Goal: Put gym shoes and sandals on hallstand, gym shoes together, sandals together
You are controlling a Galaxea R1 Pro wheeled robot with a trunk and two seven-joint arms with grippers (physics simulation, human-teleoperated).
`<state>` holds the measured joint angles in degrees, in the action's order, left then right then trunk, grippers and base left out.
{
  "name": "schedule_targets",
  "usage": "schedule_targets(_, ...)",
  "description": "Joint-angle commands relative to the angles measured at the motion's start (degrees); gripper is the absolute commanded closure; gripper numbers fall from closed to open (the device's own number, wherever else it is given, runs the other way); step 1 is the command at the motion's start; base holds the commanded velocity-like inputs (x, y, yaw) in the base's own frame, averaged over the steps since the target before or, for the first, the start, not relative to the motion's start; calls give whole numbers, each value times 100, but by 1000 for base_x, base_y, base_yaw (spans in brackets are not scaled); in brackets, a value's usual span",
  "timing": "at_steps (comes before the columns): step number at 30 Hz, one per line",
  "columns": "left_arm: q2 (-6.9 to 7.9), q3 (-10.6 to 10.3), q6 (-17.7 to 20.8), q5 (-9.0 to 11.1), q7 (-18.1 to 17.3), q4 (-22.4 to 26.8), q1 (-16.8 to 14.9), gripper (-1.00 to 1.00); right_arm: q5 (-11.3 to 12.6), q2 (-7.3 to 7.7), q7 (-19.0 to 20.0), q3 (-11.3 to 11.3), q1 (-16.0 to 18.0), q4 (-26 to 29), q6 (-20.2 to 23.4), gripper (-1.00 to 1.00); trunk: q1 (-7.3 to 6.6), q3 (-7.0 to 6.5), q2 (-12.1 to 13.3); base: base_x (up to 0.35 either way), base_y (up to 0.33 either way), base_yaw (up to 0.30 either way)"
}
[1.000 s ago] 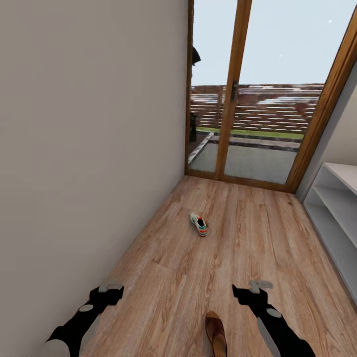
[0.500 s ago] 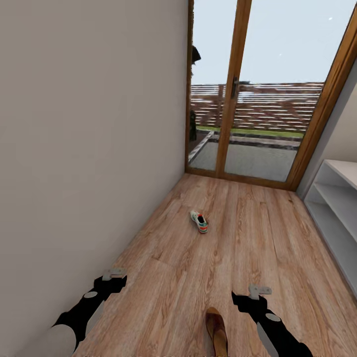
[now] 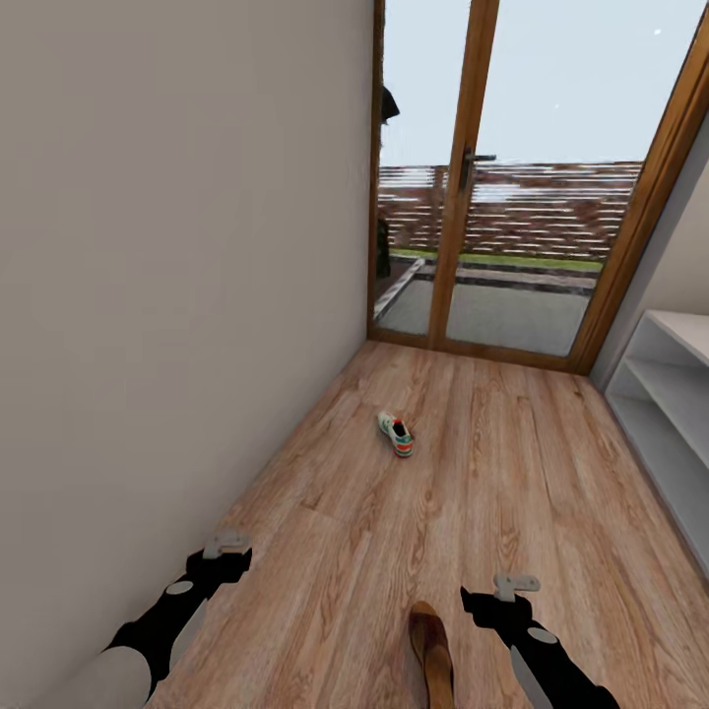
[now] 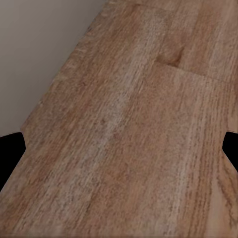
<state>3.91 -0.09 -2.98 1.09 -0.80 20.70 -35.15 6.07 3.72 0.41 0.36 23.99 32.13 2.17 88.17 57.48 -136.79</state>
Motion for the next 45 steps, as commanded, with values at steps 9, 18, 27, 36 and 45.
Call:
schedule_targets(9,-22,-5,-46,9,-11,-32,11,-100,68,12,3,0,1,17,25,-100,197,167,-364,0,0,0)
schedule_targets(18,-92,-8,-53,-10,-9,-29,8,-100,76,11,3,-7,1,-12,13,-100,356,339,-648,0,0,0)
schedule_targets(27,-101,-8,-54,-12,-8,-15,8,-100,79,7,3,-9,1,-27,12,-100,379,582,-660,0,0,0)
schedule_targets(36,-101,-8,-54,1,-8,5,8,-100,79,0,-2,-7,1,-23,11,-100,402,849,-672,0,0,0)
schedule_targets(45,-107,-10,-54,10,-11,10,8,-100,82,-3,-6,-21,1,-15,11,-100,415,967,-679,0,0,90)
